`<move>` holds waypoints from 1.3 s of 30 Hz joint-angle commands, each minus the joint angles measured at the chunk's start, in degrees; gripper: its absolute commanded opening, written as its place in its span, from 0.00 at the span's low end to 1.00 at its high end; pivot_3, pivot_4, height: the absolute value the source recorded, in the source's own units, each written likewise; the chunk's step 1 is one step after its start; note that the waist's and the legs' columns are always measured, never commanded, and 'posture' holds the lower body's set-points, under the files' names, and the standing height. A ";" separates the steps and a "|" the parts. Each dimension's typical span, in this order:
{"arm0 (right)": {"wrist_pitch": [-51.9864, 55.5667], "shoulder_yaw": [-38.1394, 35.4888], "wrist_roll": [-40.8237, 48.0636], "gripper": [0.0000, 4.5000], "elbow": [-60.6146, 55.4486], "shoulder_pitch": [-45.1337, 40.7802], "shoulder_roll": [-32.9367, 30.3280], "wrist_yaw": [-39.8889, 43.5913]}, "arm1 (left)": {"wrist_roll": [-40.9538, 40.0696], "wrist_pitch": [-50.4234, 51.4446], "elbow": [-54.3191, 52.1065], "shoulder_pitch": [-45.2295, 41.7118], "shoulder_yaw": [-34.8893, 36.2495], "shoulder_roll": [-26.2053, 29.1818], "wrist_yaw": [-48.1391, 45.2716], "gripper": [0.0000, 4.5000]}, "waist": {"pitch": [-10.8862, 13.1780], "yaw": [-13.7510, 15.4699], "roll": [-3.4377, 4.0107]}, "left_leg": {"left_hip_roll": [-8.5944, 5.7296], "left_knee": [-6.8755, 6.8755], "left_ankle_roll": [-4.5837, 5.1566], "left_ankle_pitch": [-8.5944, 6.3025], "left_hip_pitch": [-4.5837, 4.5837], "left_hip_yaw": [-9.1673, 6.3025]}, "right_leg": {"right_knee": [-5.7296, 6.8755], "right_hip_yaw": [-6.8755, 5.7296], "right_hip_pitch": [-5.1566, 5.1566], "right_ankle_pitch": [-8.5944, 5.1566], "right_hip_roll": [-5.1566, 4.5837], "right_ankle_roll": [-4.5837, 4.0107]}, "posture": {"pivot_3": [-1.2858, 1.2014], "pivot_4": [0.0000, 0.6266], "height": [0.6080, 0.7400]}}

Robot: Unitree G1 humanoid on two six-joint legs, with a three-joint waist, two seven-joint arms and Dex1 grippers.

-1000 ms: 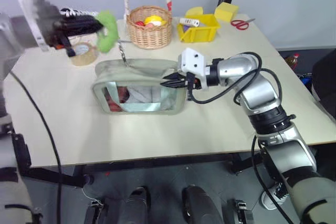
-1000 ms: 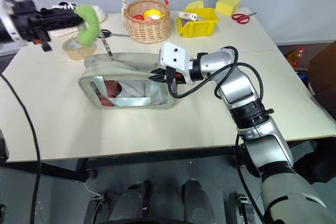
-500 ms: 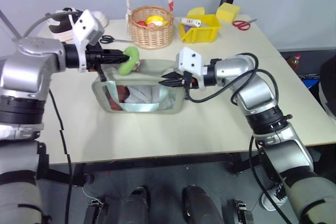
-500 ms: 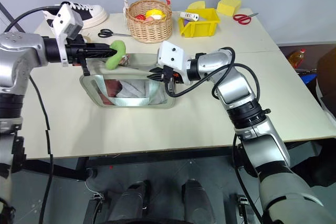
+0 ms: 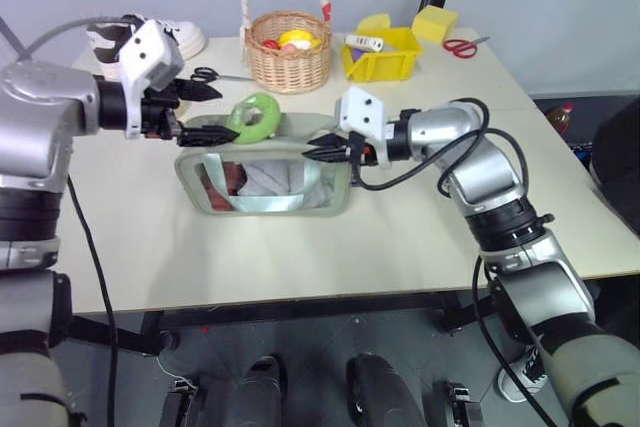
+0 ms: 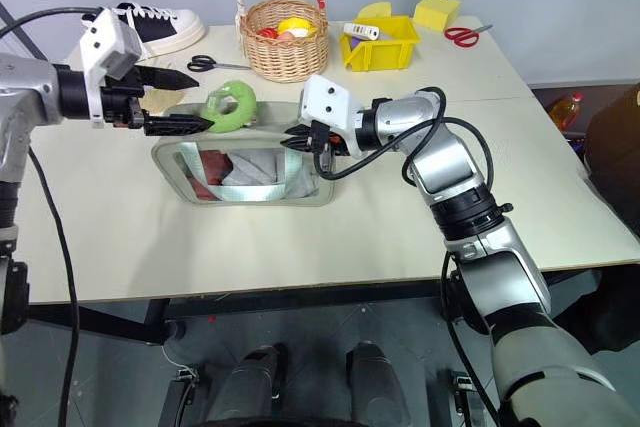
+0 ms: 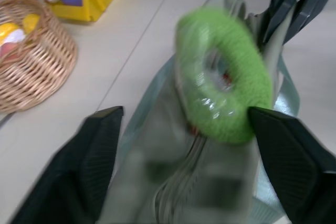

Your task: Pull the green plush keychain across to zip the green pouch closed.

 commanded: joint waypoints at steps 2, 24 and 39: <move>-1.87 -1.10 0.18 0.00 -0.29 -2.04 0.87 -0.17 | 0.32 -0.16 2.25 -5.40 3.26 3.77 -0.66 0.85 | 0.00 -0.10 0.00 | 0.00 -0.02 0.00 0.00 0.00 -0.01 | -0.01 -0.01 -0.01 0.00 0.01 0.00 | 0.52 0.24 1.00; -2.19 -0.92 -0.13 0.00 0.29 -2.66 1.32 0.84 | 0.11 -2.31 -11.64 19.01 7.61 6.81 6.56 0.44 | 0.02 -0.01 0.02 | 0.05 -0.03 0.00 0.00 0.01 -0.02 | 0.01 0.00 0.00 0.02 0.04 -0.04 | 0.52 0.24 1.00; 6.48 -4.23 3.72 0.48 -4.02 -4.47 -1.48 3.22 | 1.73 -5.07 -9.53 16.65 4.95 4.90 4.66 0.00 | 0.02 0.15 0.02 | 0.04 -0.03 0.00 0.00 0.00 -0.02 | 0.00 0.00 0.00 0.02 0.04 -0.04 | 0.52 0.24 1.00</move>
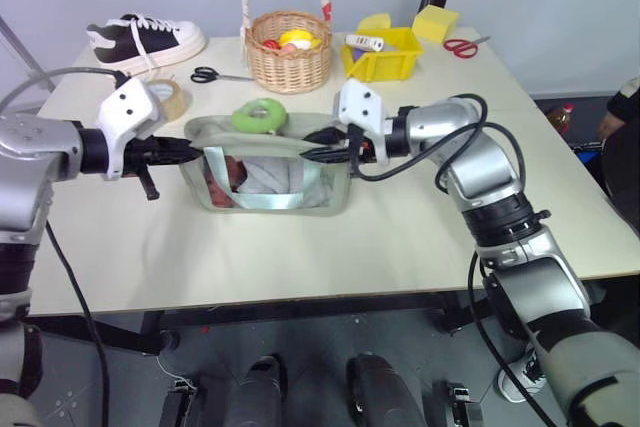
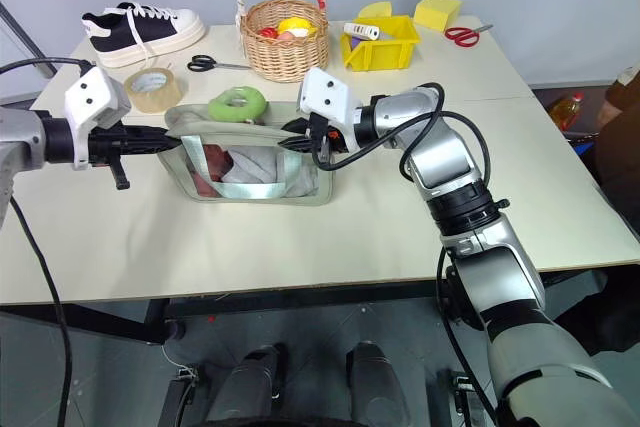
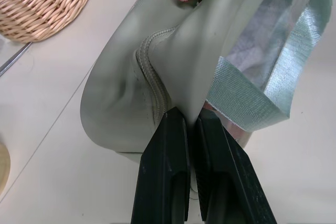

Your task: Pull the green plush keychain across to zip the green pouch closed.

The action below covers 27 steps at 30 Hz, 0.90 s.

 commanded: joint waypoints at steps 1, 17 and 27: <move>3.19 -3.37 2.86 0.59 -4.47 -3.40 -2.55 1.72 | 0.46 -1.40 -0.50 -0.95 0.06 0.01 -0.37 0.00 | 0.00 0.07 0.00 | 0.00 0.00 0.00 0.00 0.00 0.00 | -0.01 0.00 0.00 0.00 0.00 0.00 | 0.52 0.24 1.00; 8.46 -8.82 5.10 0.99 28.96 -23.60 12.60 -10.42 | 1.98 -3.03 1.07 -2.53 -0.45 -1.26 -0.51 0.00 | 0.00 0.08 0.00 | -0.01 -0.04 0.00 0.00 0.01 0.00 | 0.02 0.00 -0.03 0.01 0.00 -0.01 | 0.52 0.24 1.00; 2.98 -5.69 -0.56 0.99 38.51 -25.30 15.07 -8.64 | 2.44 -3.33 0.63 -1.71 -0.40 -1.29 -0.32 0.00 | 0.00 -0.28 0.01 | -0.03 -0.07 0.00 0.00 -0.01 0.01 | 0.00 0.01 -0.08 0.01 0.00 -0.01 | 0.52 0.24 1.00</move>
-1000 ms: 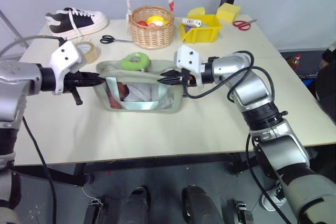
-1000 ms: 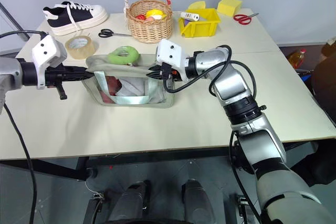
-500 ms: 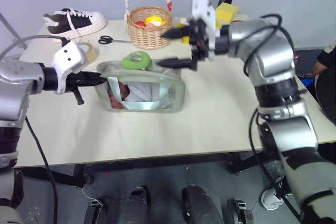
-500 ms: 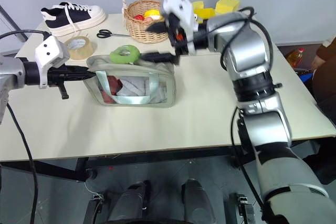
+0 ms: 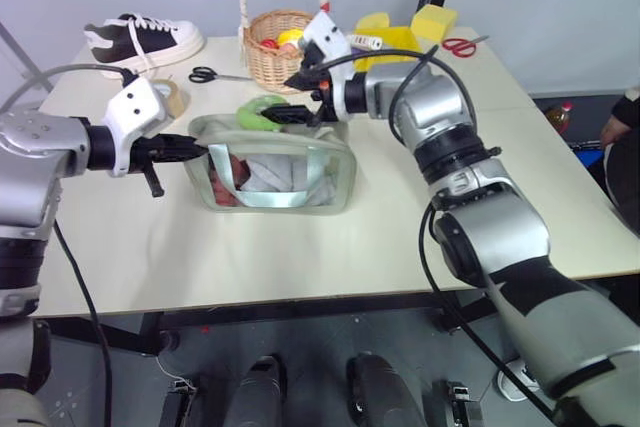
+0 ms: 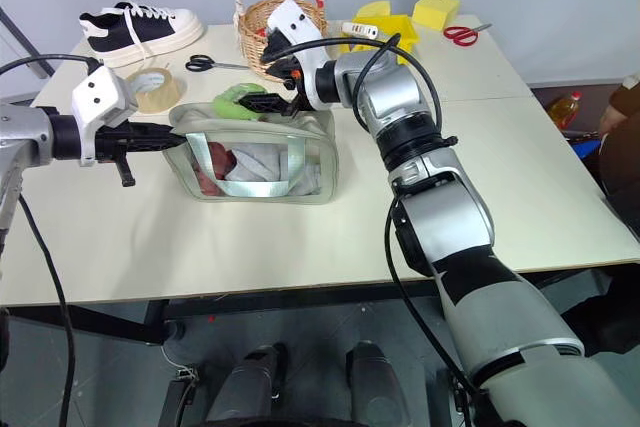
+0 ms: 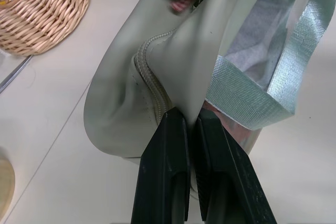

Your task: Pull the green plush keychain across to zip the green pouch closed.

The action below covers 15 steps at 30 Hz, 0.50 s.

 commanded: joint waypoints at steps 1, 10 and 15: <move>-0.97 0.81 -1.23 0.99 -0.92 -2.17 0.65 2.00 | 0.19 -0.89 -0.90 -0.33 0.33 0.24 -0.16 0.00 | 0.00 0.02 0.00 | 0.00 0.00 0.00 0.00 0.00 0.00 | 0.00 0.00 0.00 0.00 0.00 0.00 | 0.52 0.24 1.00; 0.64 -0.52 -1.21 0.19 -2.41 -1.05 -0.77 2.89 | 0.67 -1.84 0.13 -0.79 -0.11 -0.41 -0.24 0.00 | 0.00 0.09 0.00 | 0.00 0.01 0.00 0.00 0.00 0.00 | 0.00 0.00 0.01 0.00 0.00 0.00 | 0.52 0.24 1.00; 4.22 -1.89 -0.44 0.02 -8.39 0.58 -5.22 3.11 | 0.99 -2.29 0.65 -0.81 -0.04 -0.65 -0.45 0.00 | 0.00 0.27 0.00 | 0.00 0.02 0.00 0.00 -0.01 -0.01 | -0.01 -0.01 0.03 0.00 0.00 0.00 | 0.52 0.24 1.00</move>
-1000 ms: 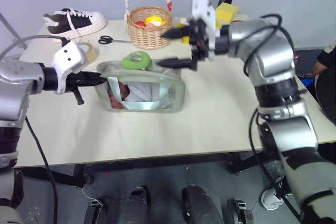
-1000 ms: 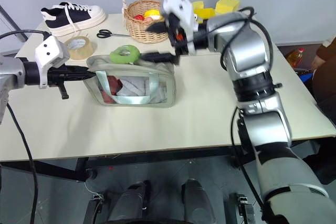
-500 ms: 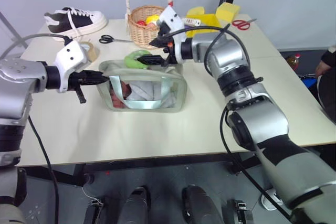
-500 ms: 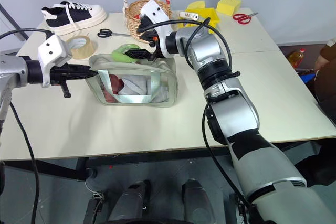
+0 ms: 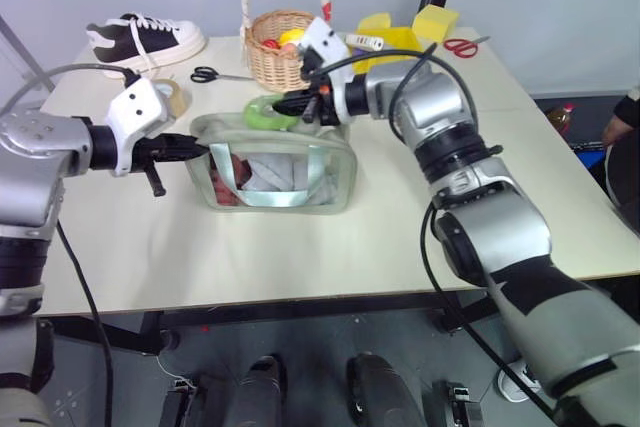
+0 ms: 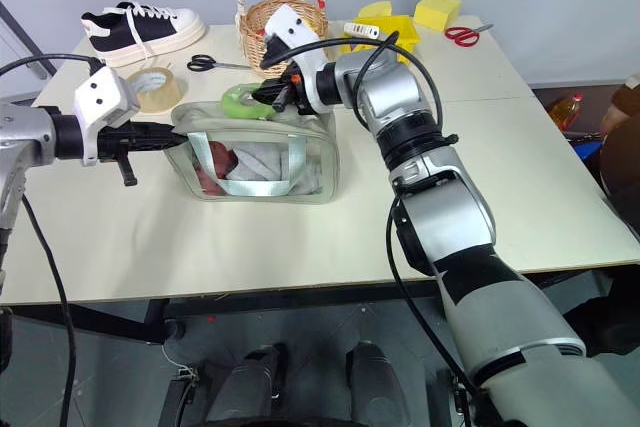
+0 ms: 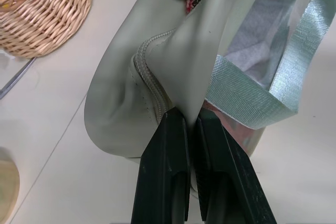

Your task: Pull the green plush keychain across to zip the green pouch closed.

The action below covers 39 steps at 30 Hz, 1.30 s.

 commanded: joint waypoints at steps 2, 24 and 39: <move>3.02 -2.84 0.63 0.02 -9.97 1.46 -5.61 -1.15 | 0.20 -0.99 -0.01 -0.32 0.14 0.25 -0.49 0.00 | 0.00 0.02 0.00 | 0.00 0.00 0.00 0.00 0.00 0.00 | -0.01 0.00 0.00 0.00 0.00 0.00 | 0.52 0.24 1.00; 14.78 -10.41 -0.23 0.02 -39.11 35.68 -19.47 -23.60 | 0.55 -0.99 0.73 -0.45 -0.84 -0.20 -1.02 0.00 | -0.01 0.26 -0.01 | 0.00 0.01 0.02 0.00 0.01 0.06 | -0.04 0.03 0.06 0.00 -0.05 0.00 | 0.52 0.24 1.00; 15.09 -10.89 4.46 0.08 -39.89 41.24 -5.65 -29.11 | 0.48 0.02 -0.51 -0.62 -1.19 -0.93 -0.16 0.00 | -0.02 0.01 0.02 | -0.01 0.04 0.13 0.09 0.20 0.06 | 0.18 0.04 0.16 0.01 -0.04 -0.02 | 0.52 0.24 1.00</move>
